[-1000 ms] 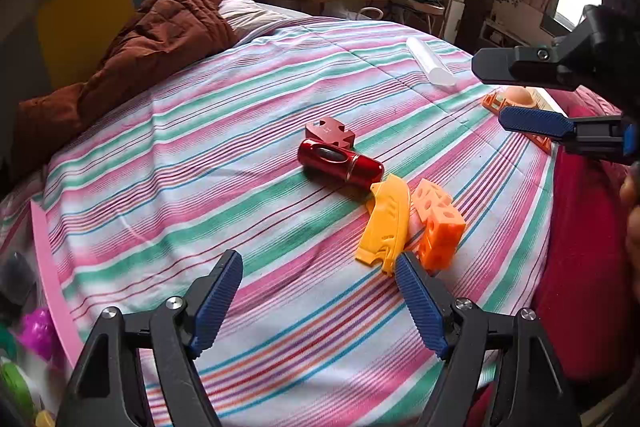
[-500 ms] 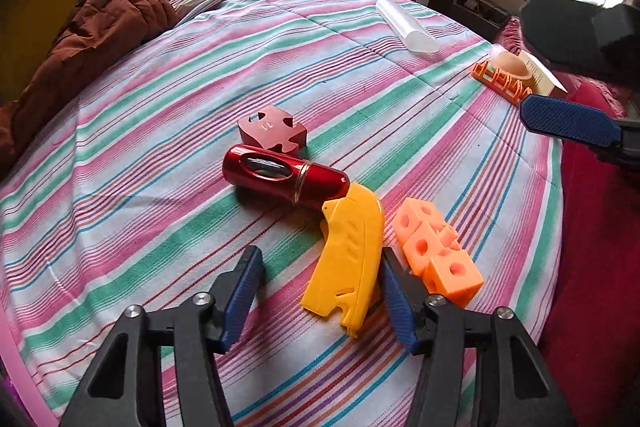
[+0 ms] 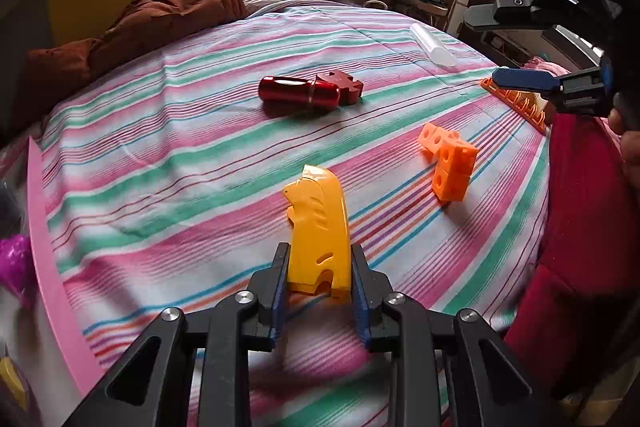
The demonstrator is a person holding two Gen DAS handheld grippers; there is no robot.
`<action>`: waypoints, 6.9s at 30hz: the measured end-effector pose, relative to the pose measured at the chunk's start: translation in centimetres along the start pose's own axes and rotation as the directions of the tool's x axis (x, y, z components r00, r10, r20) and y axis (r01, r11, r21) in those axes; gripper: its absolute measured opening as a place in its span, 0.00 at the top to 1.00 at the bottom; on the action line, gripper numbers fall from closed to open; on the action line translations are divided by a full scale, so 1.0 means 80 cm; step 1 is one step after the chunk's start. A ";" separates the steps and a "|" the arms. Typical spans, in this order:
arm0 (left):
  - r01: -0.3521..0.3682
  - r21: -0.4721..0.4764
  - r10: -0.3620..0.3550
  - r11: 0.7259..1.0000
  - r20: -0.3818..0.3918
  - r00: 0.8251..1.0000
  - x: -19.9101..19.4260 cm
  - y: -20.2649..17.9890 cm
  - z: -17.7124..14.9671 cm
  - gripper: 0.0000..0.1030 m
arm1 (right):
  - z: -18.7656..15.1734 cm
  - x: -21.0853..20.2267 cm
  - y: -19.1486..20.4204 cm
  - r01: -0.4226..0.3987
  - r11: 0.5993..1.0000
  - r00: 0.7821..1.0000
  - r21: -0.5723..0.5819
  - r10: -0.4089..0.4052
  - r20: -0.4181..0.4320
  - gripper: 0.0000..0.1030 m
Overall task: Organize rigid objects
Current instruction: 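Lower the right gripper onto the orange cube block and close it, then carry the yellow block into the white tray and open the left gripper, then carry the orange cube block into the white tray and open the right gripper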
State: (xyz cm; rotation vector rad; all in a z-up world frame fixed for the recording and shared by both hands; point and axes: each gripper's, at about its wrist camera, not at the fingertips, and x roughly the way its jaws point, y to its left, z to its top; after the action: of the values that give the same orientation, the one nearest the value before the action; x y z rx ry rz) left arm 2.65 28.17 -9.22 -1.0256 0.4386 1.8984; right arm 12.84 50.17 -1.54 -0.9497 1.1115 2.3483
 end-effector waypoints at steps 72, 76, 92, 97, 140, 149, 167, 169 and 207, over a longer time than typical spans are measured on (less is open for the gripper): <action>-0.068 -0.134 0.076 0.989 0.054 0.996 -0.009 0.026 -0.014 0.71 | -0.068 0.157 0.108 0.227 0.824 0.887 -0.518 -0.395 -0.239 0.73; -0.060 -0.172 0.071 0.983 0.055 0.996 -0.024 0.032 -0.008 0.71 | -0.076 0.157 0.115 0.240 0.779 0.888 -0.579 -0.417 -0.194 0.74; -0.175 -0.274 0.215 0.946 0.122 0.969 -0.123 0.071 -0.008 0.70 | -0.078 0.166 0.127 0.253 0.744 0.889 -0.619 -0.431 -0.155 0.74; -0.213 -0.309 0.260 0.927 0.118 0.958 -0.139 0.090 -0.020 0.70 | -0.081 0.168 0.131 0.256 0.728 0.889 -0.635 -0.436 -0.141 0.74; -0.184 -0.474 0.242 0.861 0.063 0.968 -0.179 0.224 -0.115 0.70 | -0.088 0.169 0.137 0.251 0.707 0.892 -0.661 -0.434 -0.124 0.74; -0.147 -0.484 0.200 0.863 0.060 0.978 -0.151 0.224 -0.086 0.70 | -0.090 0.169 0.138 0.251 0.704 0.892 -0.665 -0.434 -0.122 0.74; -0.183 -0.486 0.215 0.855 0.010 0.976 -0.117 0.224 -0.070 0.62 | -0.091 0.169 0.138 0.250 0.702 0.893 -0.667 -0.434 -0.122 0.74; -0.214 -0.485 0.251 0.848 0.011 0.968 -0.127 0.222 -0.072 0.62 | -0.092 0.168 0.139 0.254 0.699 0.893 -0.668 -0.436 -0.117 0.74; -0.423 -0.618 0.541 0.662 0.004 0.841 -0.246 0.256 -0.151 0.54 | -0.232 0.230 0.442 -0.257 0.474 0.948 -0.842 -0.047 -0.315 0.75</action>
State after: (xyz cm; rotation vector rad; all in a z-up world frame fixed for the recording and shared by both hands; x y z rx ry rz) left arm -4.02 -1.25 -2.75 -1.1841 -0.0356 2.7083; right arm -12.80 14.58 -4.33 -1.6402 -0.1443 2.9647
